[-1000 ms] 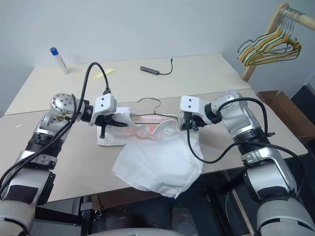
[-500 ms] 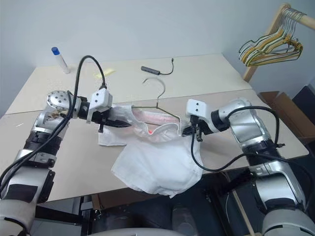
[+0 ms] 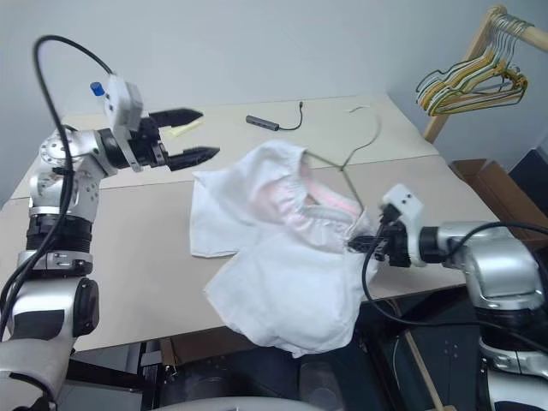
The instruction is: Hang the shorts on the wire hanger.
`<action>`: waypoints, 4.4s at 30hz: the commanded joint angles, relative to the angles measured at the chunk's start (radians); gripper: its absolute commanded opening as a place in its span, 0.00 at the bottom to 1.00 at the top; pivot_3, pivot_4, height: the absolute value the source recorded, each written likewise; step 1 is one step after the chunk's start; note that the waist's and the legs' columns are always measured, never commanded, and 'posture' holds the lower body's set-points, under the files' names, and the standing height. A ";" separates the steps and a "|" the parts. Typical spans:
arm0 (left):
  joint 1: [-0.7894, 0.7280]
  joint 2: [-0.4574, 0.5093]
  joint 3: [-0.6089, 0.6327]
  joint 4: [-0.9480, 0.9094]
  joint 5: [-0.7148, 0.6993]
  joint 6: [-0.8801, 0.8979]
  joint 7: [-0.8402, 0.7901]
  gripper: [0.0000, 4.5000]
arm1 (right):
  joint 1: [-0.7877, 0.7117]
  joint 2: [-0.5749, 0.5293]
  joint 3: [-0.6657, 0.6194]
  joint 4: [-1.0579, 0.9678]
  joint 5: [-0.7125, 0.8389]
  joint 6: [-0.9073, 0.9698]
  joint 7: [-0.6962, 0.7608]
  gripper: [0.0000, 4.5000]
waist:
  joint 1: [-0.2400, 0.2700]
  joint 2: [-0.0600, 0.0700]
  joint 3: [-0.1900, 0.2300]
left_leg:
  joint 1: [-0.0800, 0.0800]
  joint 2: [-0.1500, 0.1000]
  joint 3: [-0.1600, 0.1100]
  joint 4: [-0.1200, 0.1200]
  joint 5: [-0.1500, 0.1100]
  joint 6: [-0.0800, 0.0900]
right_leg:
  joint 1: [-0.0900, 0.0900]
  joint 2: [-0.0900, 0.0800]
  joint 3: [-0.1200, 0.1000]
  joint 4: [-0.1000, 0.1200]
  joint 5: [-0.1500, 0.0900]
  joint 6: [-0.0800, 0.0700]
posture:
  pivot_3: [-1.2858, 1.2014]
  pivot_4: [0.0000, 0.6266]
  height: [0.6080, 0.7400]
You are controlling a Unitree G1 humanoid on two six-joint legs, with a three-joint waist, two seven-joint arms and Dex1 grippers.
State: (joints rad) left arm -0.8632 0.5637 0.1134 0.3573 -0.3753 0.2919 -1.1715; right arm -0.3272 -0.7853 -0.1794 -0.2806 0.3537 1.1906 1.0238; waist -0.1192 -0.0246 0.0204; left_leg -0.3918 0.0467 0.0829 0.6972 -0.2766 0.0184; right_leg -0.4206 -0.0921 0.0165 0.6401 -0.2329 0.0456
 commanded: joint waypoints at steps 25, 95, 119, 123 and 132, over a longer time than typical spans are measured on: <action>0.087 -0.156 0.071 -0.569 -0.380 0.366 0.421 1.00 | -0.639 -0.129 -0.506 0.709 0.071 0.424 -0.935 0.00 | -0.055 0.004 -0.001 | 0.014 -0.002 -0.001 -0.006 -0.001 0.001 | 0.017 0.001 0.001 -0.011 0.000 0.000 | 0.44 0.00 1.00; 0.127 -0.096 0.028 -0.604 -0.370 0.333 0.373 1.00 | -0.444 0.132 -0.358 0.643 -0.288 -0.666 -1.496 0.99 | -0.074 0.012 0.002 | 0.023 -0.005 0.006 -0.017 -0.001 0.001 | 0.017 0.000 0.021 -0.016 0.002 0.007 | 0.46 0.00 1.00; 0.353 0.070 0.054 -0.630 -0.301 0.286 0.293 1.00 | -0.268 0.146 -0.006 0.267 0.076 -0.990 -0.457 0.99 | -0.073 0.011 0.003 | 0.026 -0.003 0.006 -0.017 -0.001 0.002 | 0.018 0.001 0.022 -0.016 0.003 0.008 | 0.50 0.00 1.00; 0.489 0.099 0.091 -0.730 -0.262 0.274 0.351 1.00 | -0.289 0.135 0.096 0.298 0.129 -0.965 -0.181 0.99 | -0.022 0.009 0.004 | 0.025 -0.003 0.007 -0.017 -0.001 0.002 | 0.017 0.001 0.022 -0.016 0.003 0.008 | 0.54 0.00 1.00; 0.739 0.189 0.137 -0.861 -0.242 0.257 0.332 1.00 | -0.337 0.114 0.205 0.352 0.136 -0.904 0.149 0.99 | 0.121 0.007 0.005 | 0.024 -0.003 0.010 -0.017 -0.001 0.002 | 0.016 0.001 0.017 -0.016 0.004 0.006 | 0.57 0.00 1.00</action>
State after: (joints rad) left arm -0.1247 0.7393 0.2234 -0.4619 -0.6217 0.5706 -0.8303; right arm -0.6404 -0.6592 0.0358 0.0821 0.4736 0.2809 1.1374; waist 0.0020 -0.0172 0.0255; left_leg -0.3681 0.0440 0.0948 0.6808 -0.2775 0.0201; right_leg -0.4051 -0.0912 0.0331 0.6239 -0.2289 0.0513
